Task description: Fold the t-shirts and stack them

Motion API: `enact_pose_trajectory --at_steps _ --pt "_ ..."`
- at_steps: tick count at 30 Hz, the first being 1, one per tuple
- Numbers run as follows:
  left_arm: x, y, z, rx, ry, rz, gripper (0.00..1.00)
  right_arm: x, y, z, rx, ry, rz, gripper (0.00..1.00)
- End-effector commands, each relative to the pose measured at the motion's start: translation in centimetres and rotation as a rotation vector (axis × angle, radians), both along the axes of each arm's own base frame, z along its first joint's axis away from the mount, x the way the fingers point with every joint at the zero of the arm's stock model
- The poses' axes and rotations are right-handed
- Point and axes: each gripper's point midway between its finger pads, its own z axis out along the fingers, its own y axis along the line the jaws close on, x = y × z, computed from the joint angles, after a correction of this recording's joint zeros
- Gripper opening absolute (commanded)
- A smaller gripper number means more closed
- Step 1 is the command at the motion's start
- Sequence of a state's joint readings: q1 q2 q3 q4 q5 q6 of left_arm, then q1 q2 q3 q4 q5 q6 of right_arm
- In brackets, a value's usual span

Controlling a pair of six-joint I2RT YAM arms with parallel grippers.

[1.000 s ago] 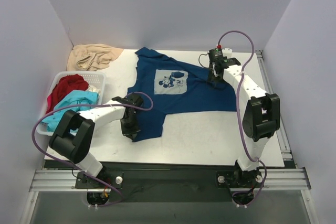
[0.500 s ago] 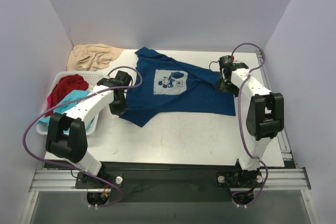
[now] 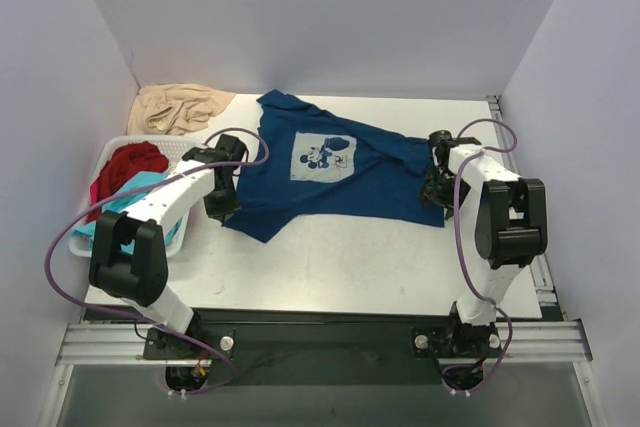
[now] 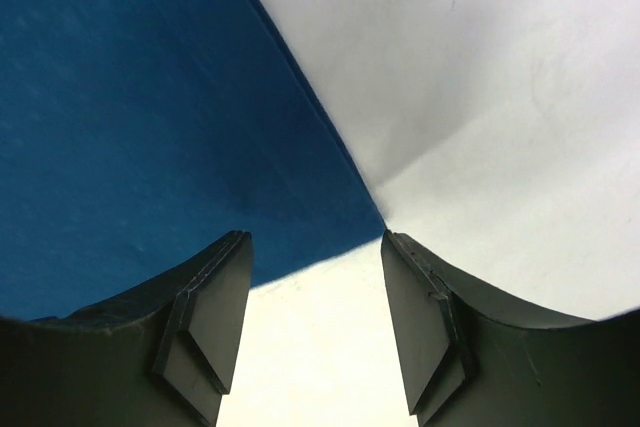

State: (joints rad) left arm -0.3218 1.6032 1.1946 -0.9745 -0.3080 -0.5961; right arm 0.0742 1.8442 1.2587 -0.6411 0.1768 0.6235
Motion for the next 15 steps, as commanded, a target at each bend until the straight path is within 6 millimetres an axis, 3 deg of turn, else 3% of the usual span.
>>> enact_pose_trajectory --at_steps 1,10,15 --pt "1.1 -0.3 0.7 -0.014 -0.023 -0.020 0.00 -2.8 0.9 1.1 0.042 0.037 -0.048 0.55" --pt "1.9 -0.6 0.3 -0.033 -0.017 -0.033 0.00 -5.2 1.6 -0.5 0.068 0.108 -0.068 0.54" --pt "1.8 -0.5 0.3 -0.033 -0.008 -0.035 0.00 -3.6 0.8 0.3 0.026 0.071 -0.056 0.54"
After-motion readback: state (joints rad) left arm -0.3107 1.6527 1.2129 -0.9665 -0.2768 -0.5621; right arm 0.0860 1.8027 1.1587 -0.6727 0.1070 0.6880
